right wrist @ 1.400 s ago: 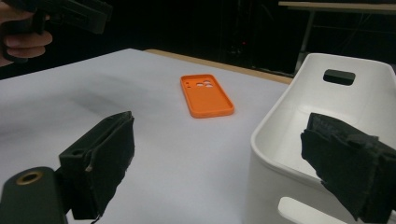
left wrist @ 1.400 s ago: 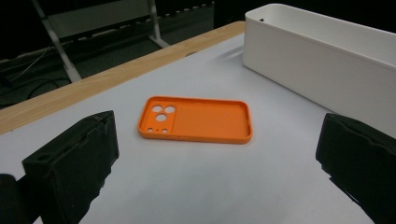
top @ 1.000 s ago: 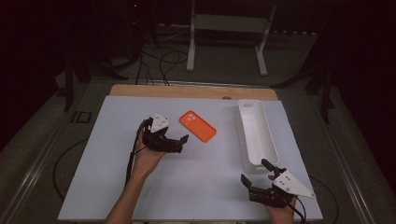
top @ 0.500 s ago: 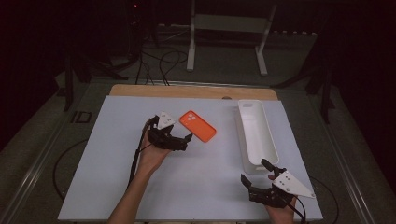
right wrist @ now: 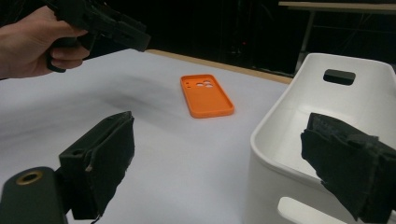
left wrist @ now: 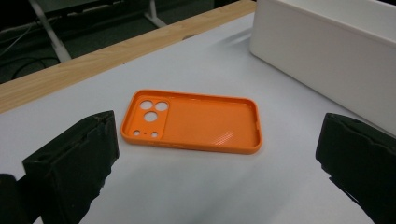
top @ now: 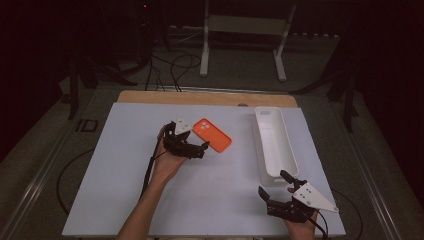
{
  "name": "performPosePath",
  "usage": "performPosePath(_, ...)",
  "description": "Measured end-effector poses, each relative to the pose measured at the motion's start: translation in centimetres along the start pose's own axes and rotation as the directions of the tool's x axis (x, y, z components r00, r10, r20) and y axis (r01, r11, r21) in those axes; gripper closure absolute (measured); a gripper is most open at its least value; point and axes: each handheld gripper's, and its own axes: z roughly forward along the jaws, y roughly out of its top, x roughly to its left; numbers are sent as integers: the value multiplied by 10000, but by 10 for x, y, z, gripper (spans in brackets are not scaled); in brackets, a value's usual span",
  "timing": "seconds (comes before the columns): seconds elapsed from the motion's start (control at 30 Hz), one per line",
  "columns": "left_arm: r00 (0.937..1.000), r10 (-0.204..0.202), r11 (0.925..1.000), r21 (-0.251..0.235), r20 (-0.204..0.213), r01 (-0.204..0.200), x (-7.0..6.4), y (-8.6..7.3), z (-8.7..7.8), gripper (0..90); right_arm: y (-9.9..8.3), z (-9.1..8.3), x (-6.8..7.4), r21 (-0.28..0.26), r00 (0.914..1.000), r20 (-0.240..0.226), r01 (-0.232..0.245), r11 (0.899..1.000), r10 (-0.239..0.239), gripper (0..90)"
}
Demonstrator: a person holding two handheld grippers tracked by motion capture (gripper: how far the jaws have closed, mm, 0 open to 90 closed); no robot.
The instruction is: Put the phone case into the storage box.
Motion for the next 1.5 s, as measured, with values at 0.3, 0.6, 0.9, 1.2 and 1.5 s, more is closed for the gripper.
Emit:
performPosePath(0.3,9999,-95,9998,200,-49,96,1,3,11,3,0,-1,0,-31,10000,20,-31,10000,31,94)
performPosePath(0.6,9996,-175,9995,271,-212,180,0,4,23,26,1,-2,-2,-72,9999,77,-91,9999,91,95)
performPosePath(0.9,9995,-165,9992,358,-274,175,-5,8,36,62,1,-2,-2,-106,9999,103,-103,9999,104,94)
performPosePath(1.2,9998,-171,9982,569,-121,178,-7,11,49,193,1,-3,-3,-122,9998,138,-148,9998,150,95)
performPosePath(1.5,9995,-218,9959,886,232,197,-7,7,64,561,1,-2,-3,-131,9998,118,-155,9998,157,95)
